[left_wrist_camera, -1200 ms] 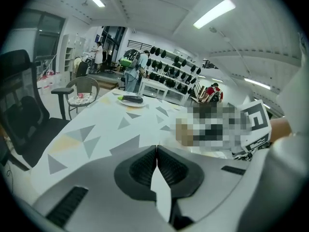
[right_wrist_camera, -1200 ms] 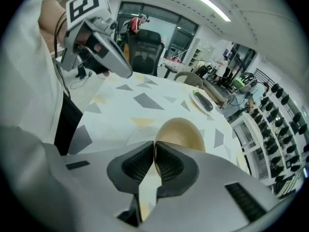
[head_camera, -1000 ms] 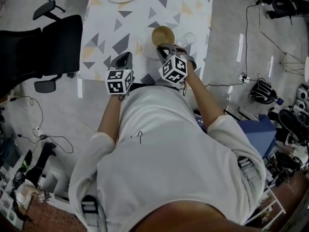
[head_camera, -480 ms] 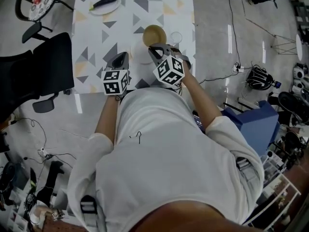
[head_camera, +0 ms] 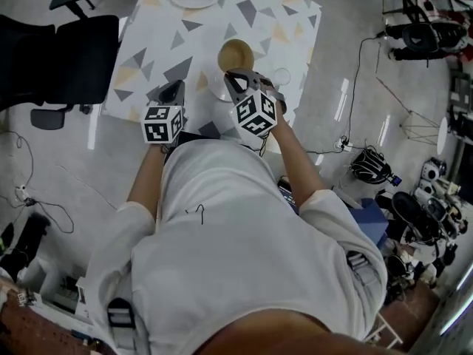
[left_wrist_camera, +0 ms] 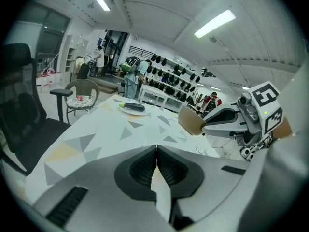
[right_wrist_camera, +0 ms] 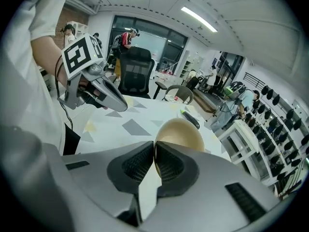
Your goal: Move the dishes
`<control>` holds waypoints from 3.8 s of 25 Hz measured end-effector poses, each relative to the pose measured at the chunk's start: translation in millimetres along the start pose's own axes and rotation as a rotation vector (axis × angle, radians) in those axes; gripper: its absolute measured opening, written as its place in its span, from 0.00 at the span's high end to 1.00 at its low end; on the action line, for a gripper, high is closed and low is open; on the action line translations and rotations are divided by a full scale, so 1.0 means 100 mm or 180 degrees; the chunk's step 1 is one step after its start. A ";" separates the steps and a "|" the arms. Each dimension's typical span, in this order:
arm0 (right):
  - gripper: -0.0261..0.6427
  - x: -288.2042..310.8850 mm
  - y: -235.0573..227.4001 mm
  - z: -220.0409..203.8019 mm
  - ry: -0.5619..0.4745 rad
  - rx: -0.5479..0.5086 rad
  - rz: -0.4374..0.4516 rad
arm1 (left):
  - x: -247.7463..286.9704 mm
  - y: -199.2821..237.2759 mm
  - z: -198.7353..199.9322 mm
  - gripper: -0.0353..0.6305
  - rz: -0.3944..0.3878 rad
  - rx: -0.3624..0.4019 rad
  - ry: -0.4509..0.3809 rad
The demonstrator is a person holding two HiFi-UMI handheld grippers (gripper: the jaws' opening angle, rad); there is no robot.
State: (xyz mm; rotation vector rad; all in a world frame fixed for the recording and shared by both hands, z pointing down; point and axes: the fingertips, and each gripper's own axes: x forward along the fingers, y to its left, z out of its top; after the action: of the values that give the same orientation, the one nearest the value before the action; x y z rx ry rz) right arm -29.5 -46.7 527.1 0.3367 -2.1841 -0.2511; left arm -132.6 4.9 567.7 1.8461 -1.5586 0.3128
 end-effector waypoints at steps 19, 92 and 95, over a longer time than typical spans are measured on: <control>0.93 0.72 0.27 0.81 -0.0077 -0.0891 0.0385 | -0.85 0.70 -0.46 0.92 0.0713 -0.0644 -0.0236; 0.97 -0.39 -0.25 -1.24 -0.0323 0.2594 -0.0995 | 0.70 -1.16 0.16 0.92 -0.0940 0.0786 0.0438; 0.97 -0.53 -0.38 -1.14 -0.0454 0.2536 -0.1143 | 0.67 -1.21 0.32 0.92 -0.0920 0.0823 0.0318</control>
State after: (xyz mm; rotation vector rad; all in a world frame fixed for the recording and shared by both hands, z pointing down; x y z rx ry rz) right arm 98.5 -72.1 543.0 1.1842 -2.2686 0.4358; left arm -9.9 -62.4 541.7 2.1867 -1.2078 0.4816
